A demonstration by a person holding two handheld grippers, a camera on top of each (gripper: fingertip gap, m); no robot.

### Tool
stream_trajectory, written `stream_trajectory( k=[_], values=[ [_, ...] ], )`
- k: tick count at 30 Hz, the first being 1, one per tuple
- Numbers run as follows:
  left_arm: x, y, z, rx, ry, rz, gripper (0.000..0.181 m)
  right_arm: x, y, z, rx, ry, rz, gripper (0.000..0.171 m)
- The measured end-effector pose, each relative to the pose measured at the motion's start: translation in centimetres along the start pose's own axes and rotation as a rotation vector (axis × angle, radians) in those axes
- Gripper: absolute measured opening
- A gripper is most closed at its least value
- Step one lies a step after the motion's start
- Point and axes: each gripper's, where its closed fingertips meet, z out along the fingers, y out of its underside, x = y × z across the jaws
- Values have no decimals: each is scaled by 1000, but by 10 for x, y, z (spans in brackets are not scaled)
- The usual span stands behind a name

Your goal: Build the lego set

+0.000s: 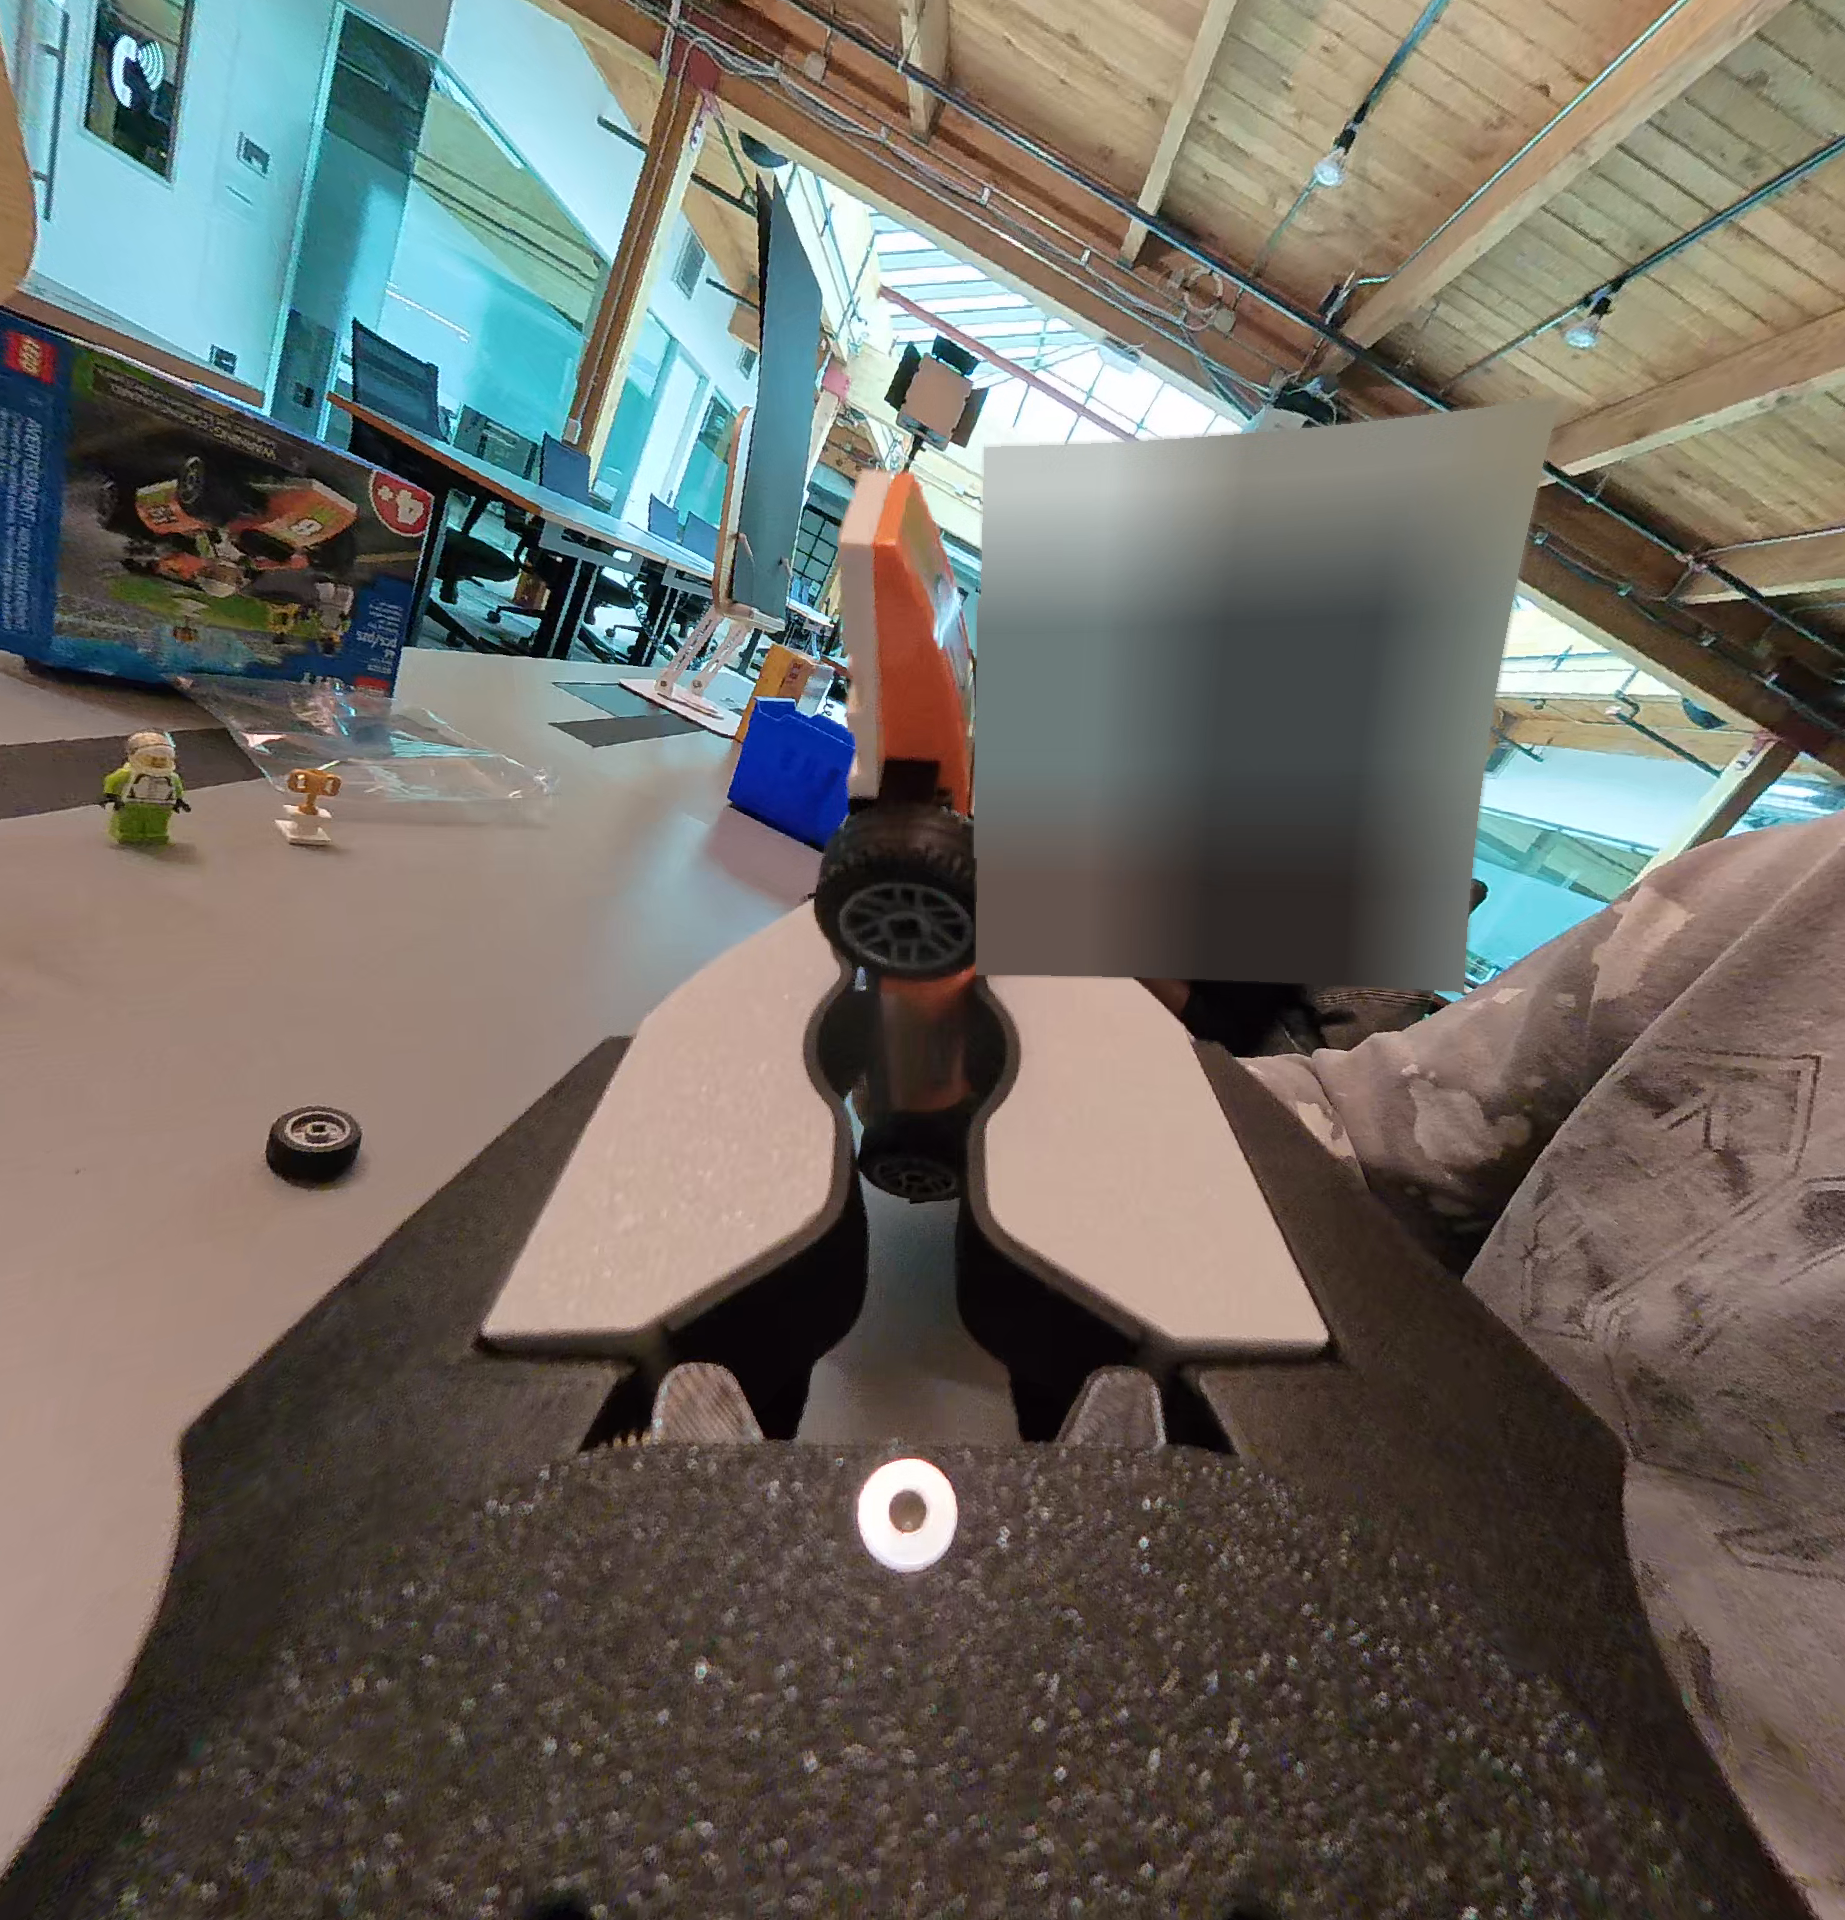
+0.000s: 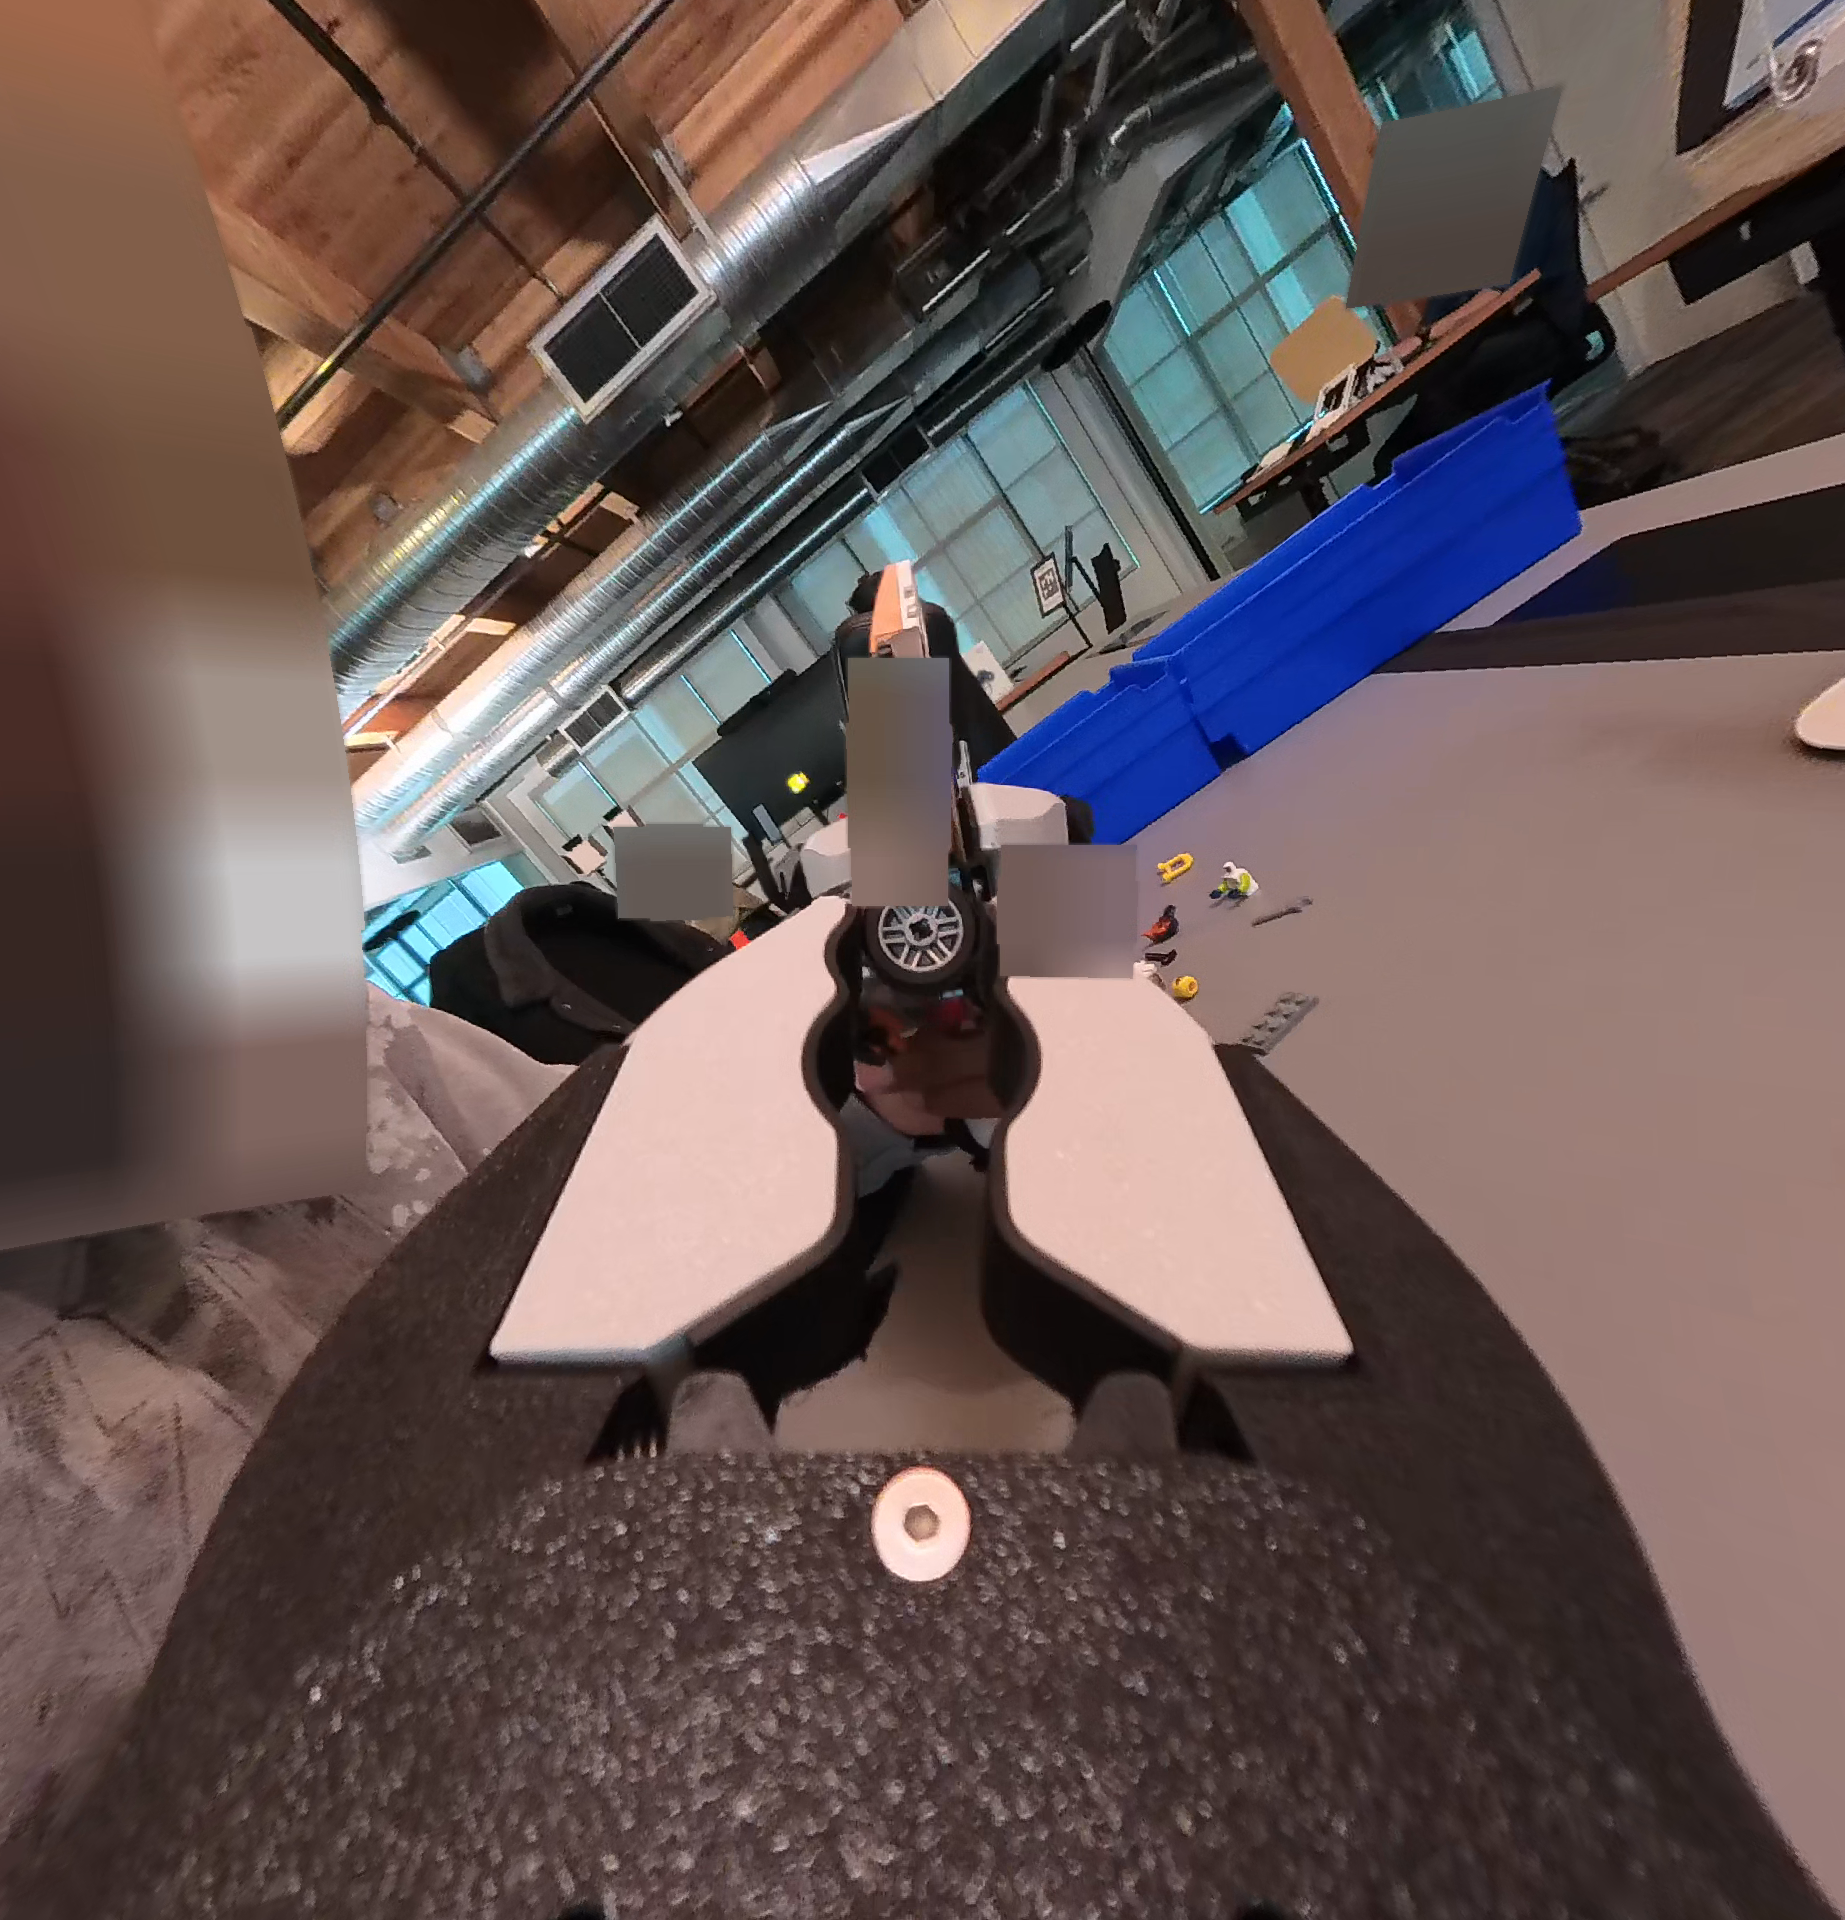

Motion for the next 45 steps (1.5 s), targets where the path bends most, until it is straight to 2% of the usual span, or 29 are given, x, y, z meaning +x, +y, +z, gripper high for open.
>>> stream_trajectory(
  k=[19, 34, 45],
  values=[
    [-4, 1, -2, -6, -22, -14, 17, 7, 9, 1, -41, 81, -97, 21],
    [1, 37, -10, -361, -19, 190, 16, 13, 53, -4, -391, 138, -301, 21],
    [9, 37, -8, -346, 45, 156, 16, 6, 60, -3, -394, 74, -250, 21]
  ],
)
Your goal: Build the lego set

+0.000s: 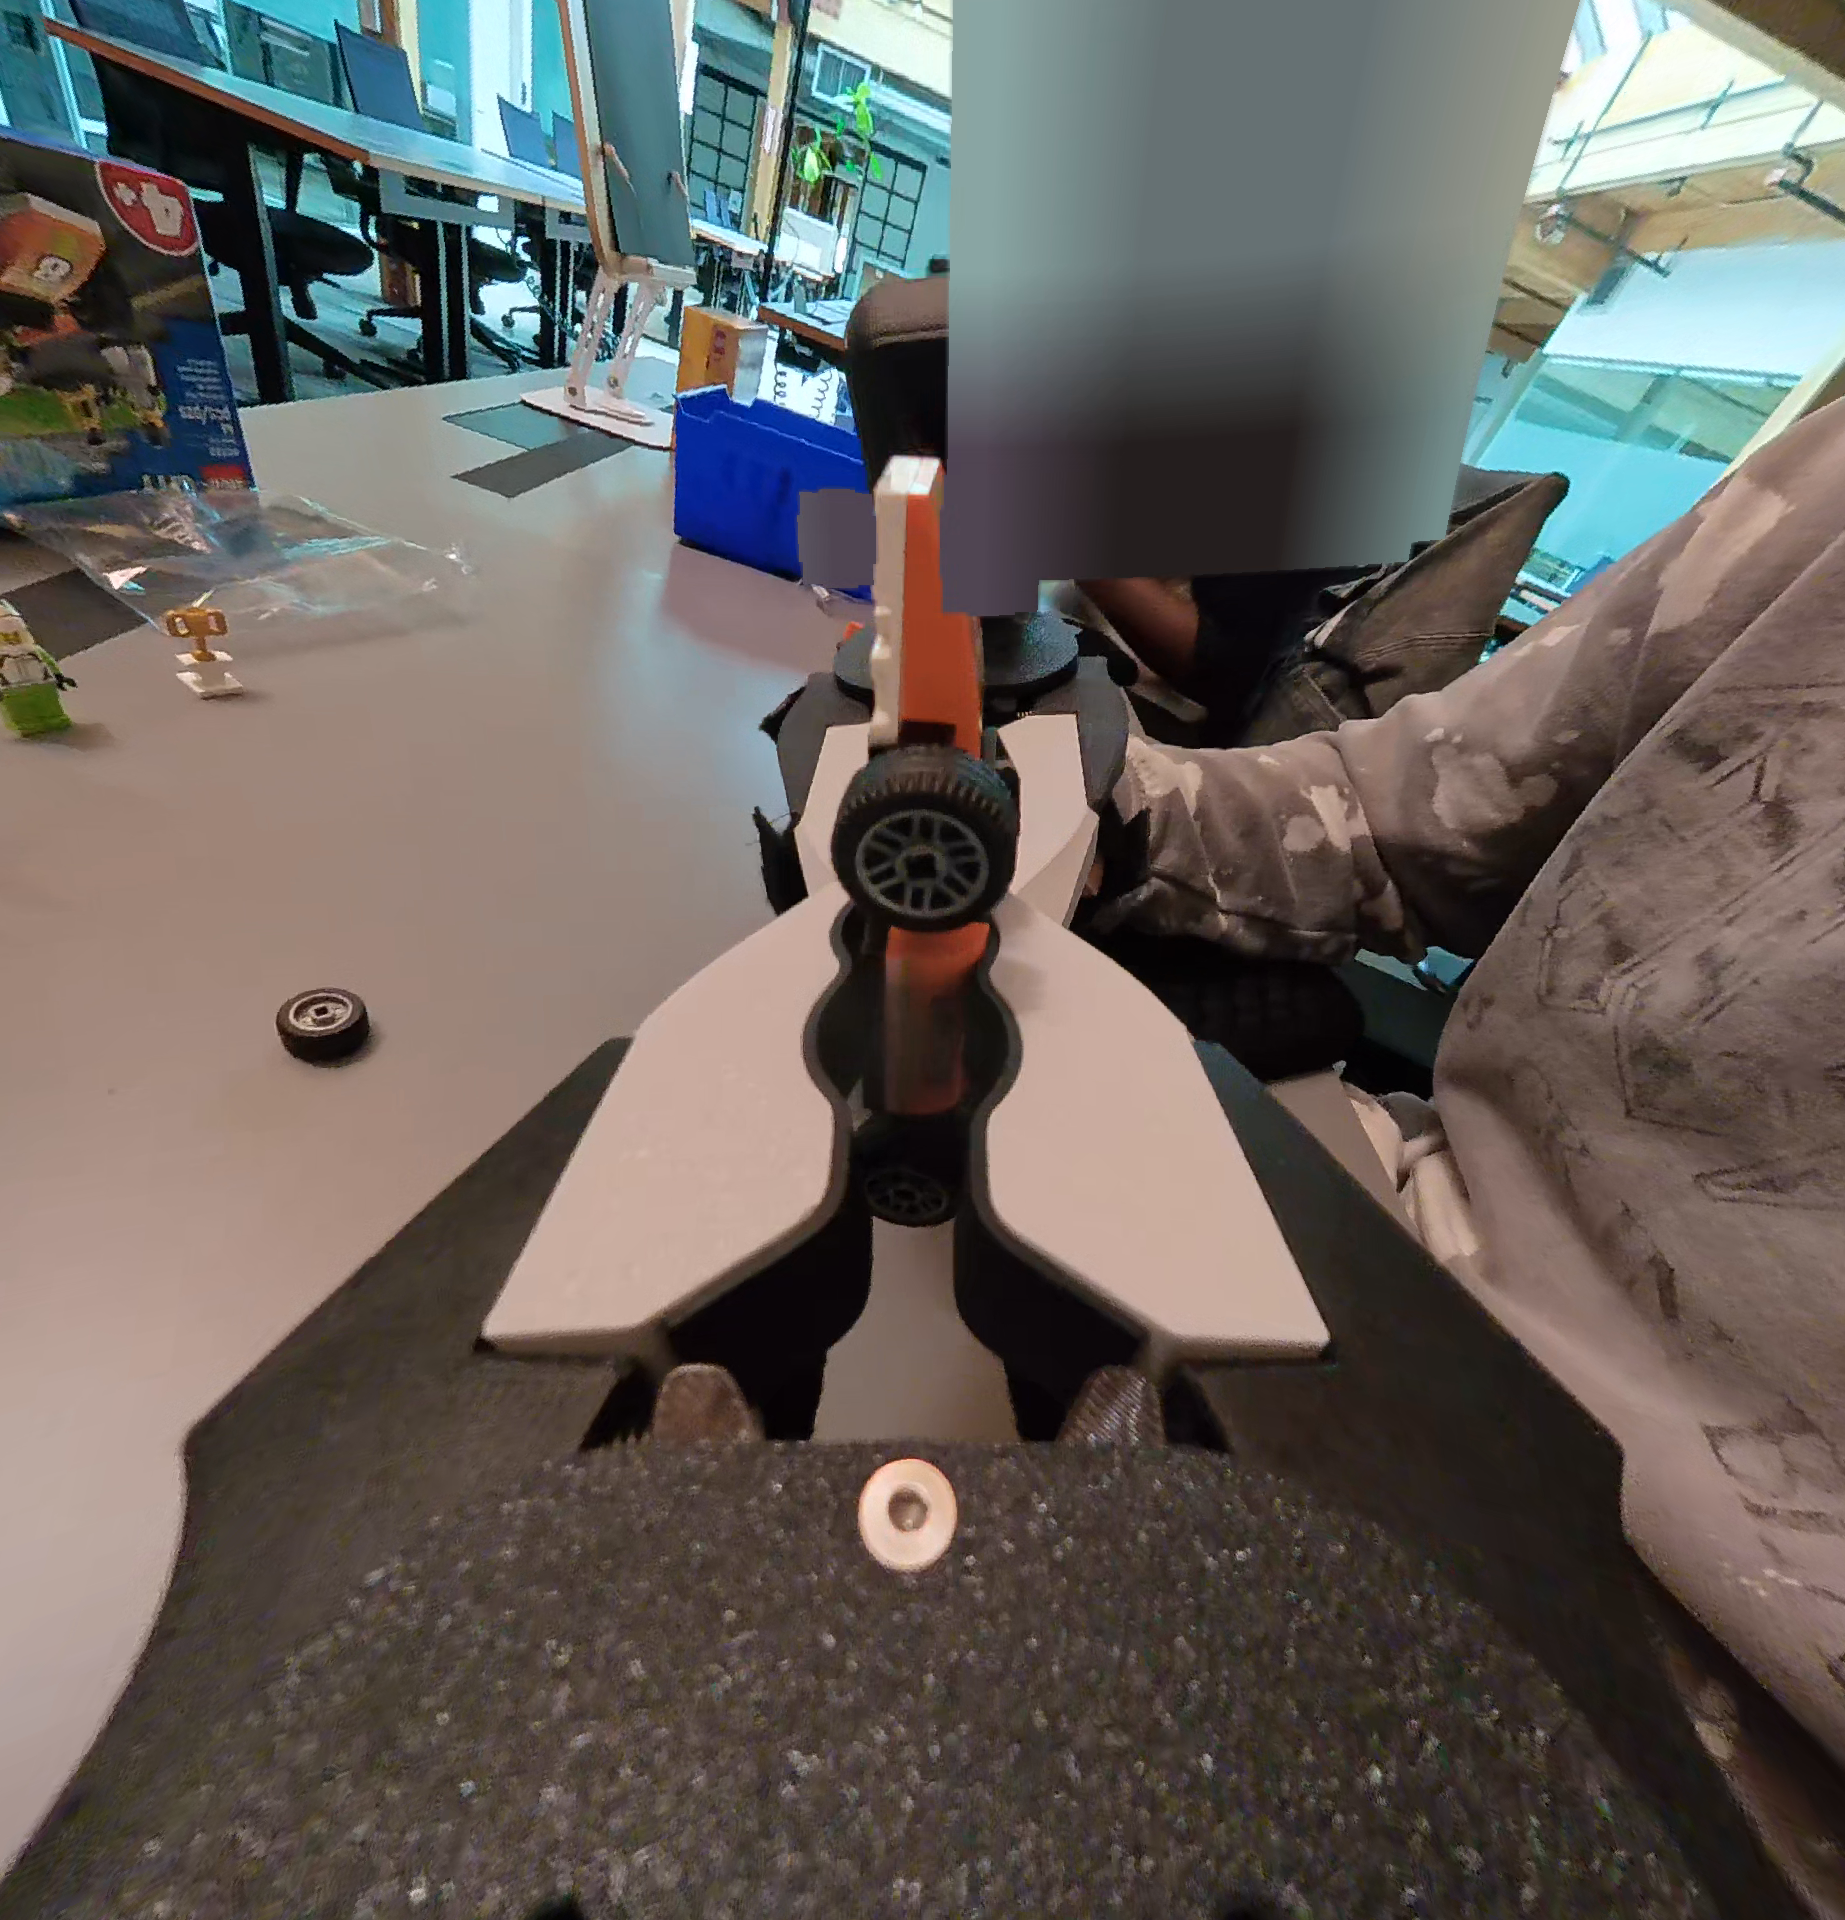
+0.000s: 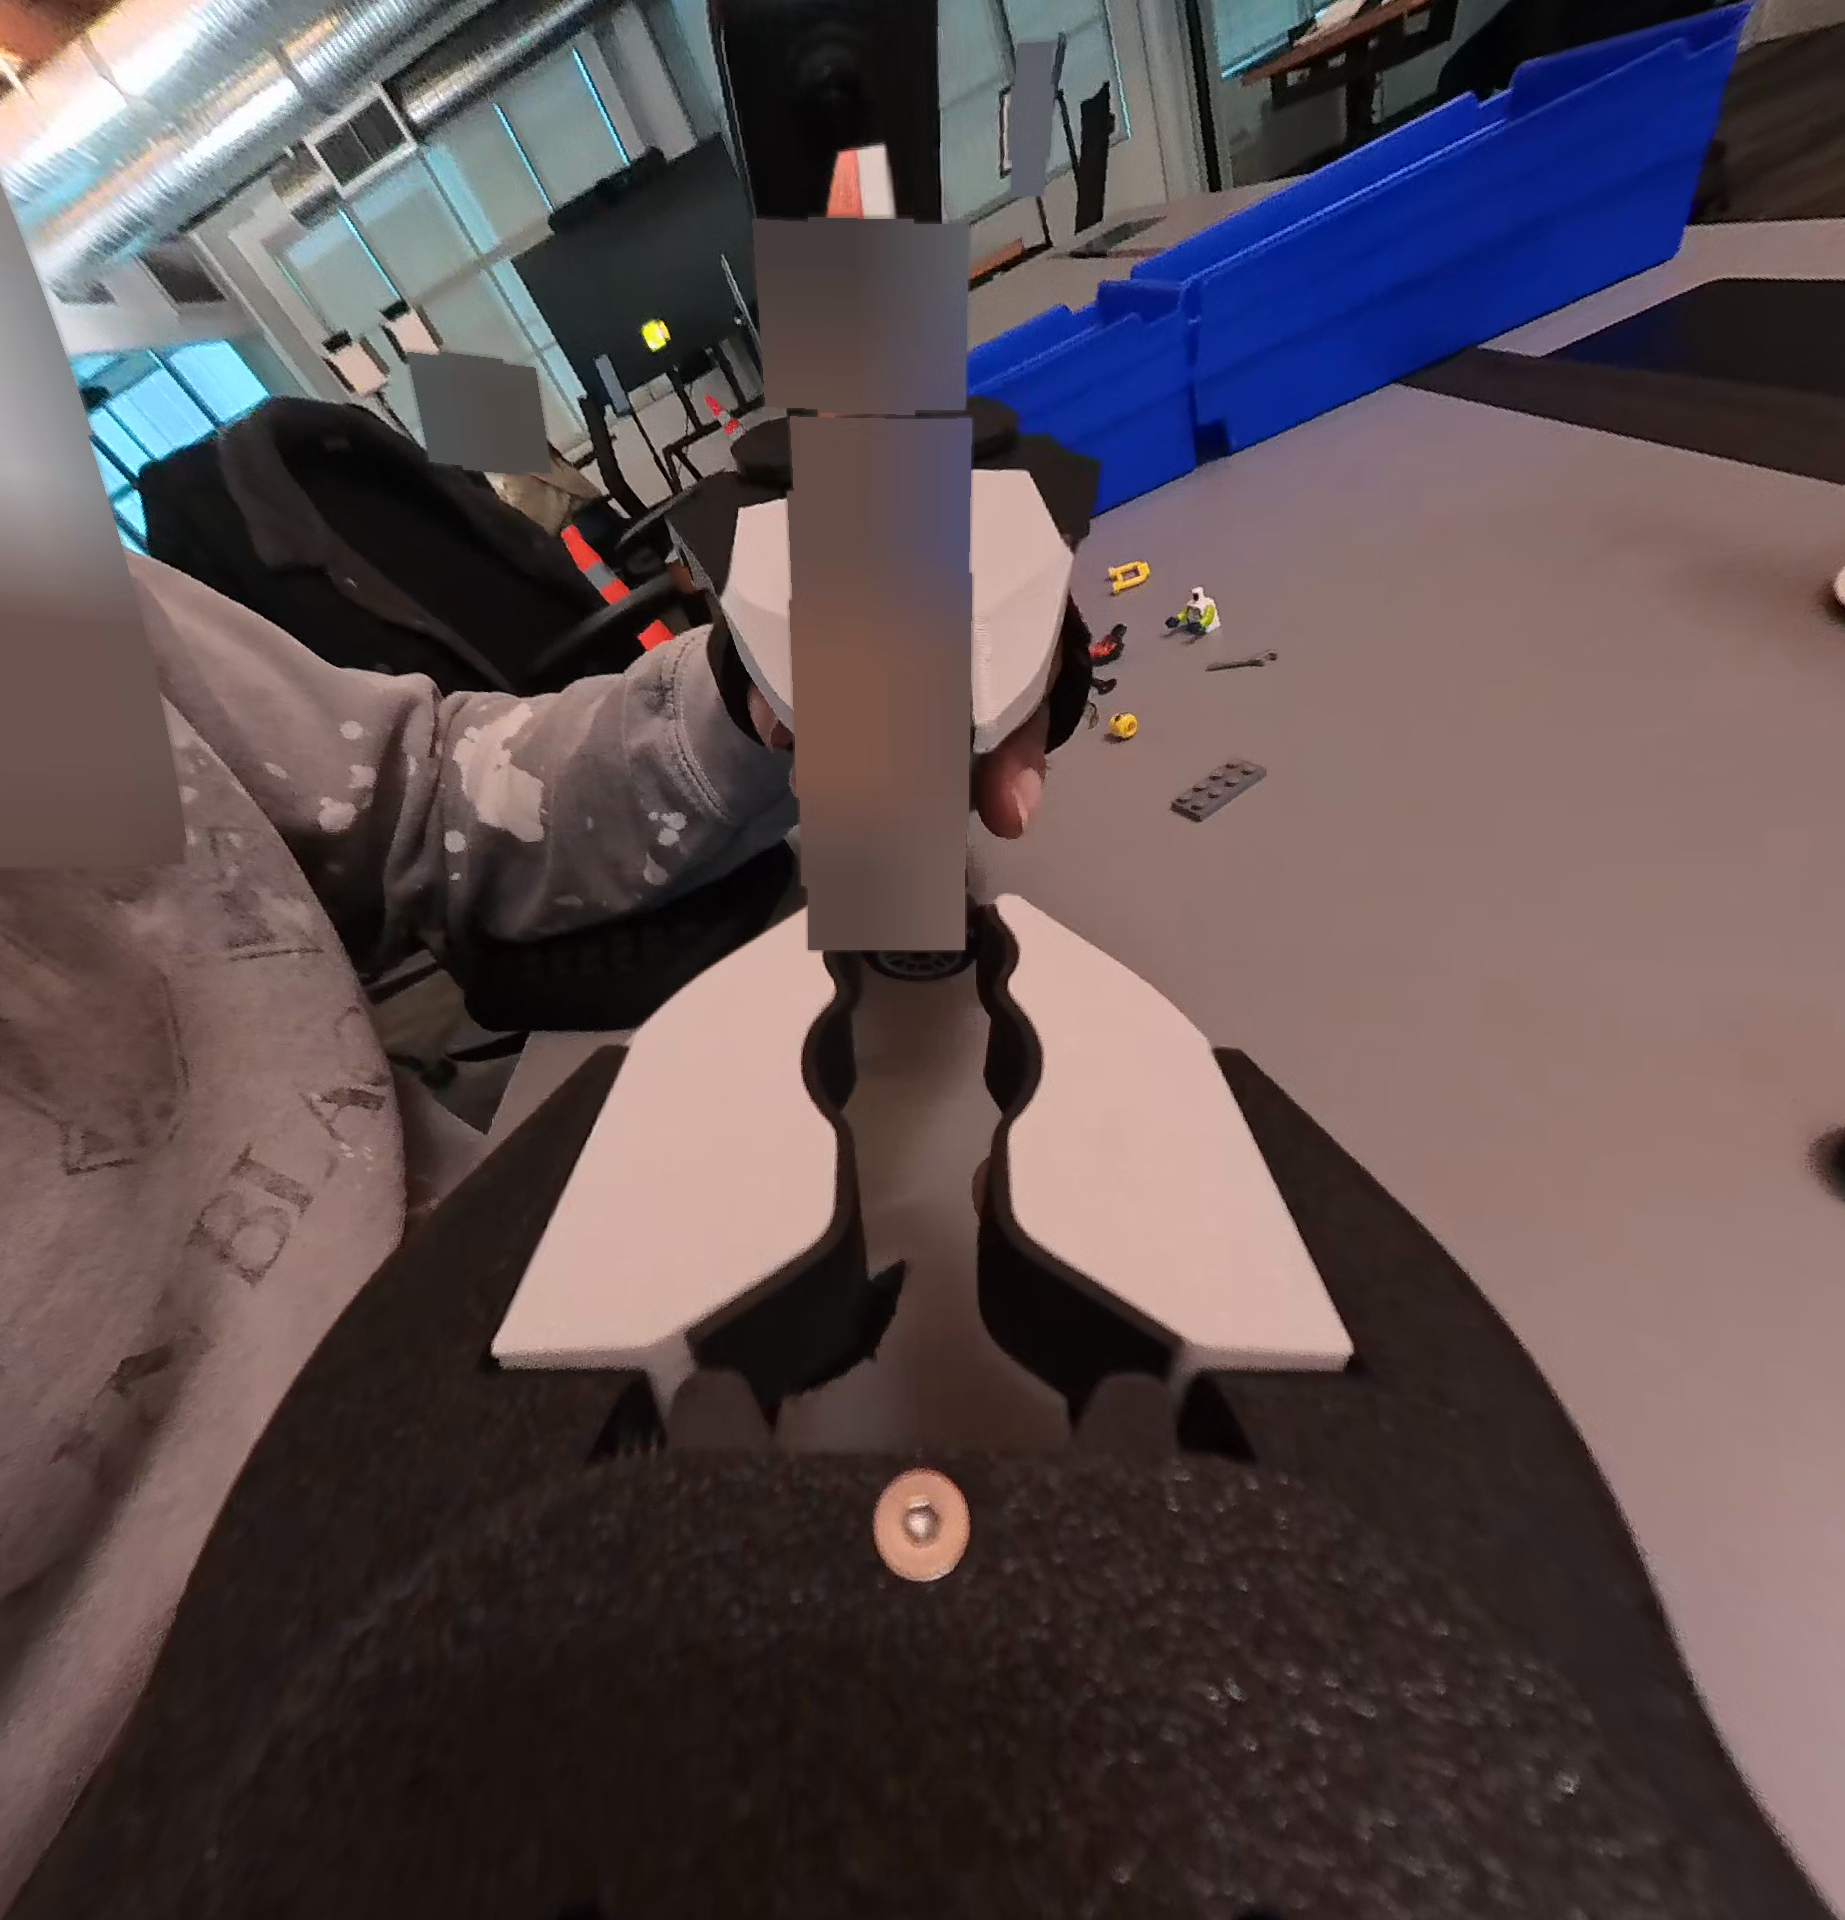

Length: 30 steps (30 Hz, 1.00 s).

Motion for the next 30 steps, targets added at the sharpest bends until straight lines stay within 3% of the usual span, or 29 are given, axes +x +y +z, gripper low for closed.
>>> stream_trajectory(
  k=[7, 23, 30],
  values=[
    [1, 13, 3, -102, -22, 57, 16, 2, 13, 3, -89, 29, -36, 21],
    [2, 7, 3, -44, 4, 35, 16, -2, 8, 4, -38, 10, -4, 20],
    [6, 17, 4, -120, 19, 51, 16, -4, 15, 7, -79, 3, -17, 20]
  ],
)
